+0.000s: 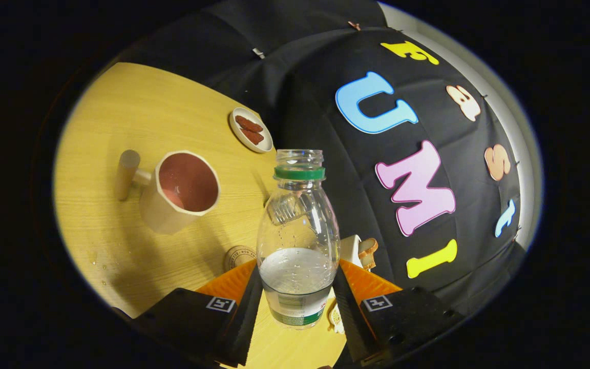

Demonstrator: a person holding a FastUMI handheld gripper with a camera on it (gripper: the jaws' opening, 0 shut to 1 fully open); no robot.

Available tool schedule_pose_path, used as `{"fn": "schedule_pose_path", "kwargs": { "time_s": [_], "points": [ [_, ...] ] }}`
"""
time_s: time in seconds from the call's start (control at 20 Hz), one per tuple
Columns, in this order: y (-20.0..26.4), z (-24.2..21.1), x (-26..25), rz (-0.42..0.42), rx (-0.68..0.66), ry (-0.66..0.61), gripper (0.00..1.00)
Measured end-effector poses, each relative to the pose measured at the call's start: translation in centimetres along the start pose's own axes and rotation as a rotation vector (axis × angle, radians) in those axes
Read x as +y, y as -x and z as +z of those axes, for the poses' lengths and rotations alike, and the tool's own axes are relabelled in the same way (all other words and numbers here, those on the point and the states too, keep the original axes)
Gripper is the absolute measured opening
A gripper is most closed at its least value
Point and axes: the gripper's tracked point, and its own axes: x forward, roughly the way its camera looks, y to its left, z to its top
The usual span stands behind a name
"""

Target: Take the bottle from table, then pour the juice into the cup, finally place the bottle on the coaster

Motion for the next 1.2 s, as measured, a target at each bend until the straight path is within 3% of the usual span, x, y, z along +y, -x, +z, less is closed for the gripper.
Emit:
{"fn": "schedule_pose_path", "kwargs": {
  "time_s": [1.2],
  "points": [
    [-3.7, 1.2, 3.5, 0.023, 0.022, 0.434, 0.74]
  ]
}}
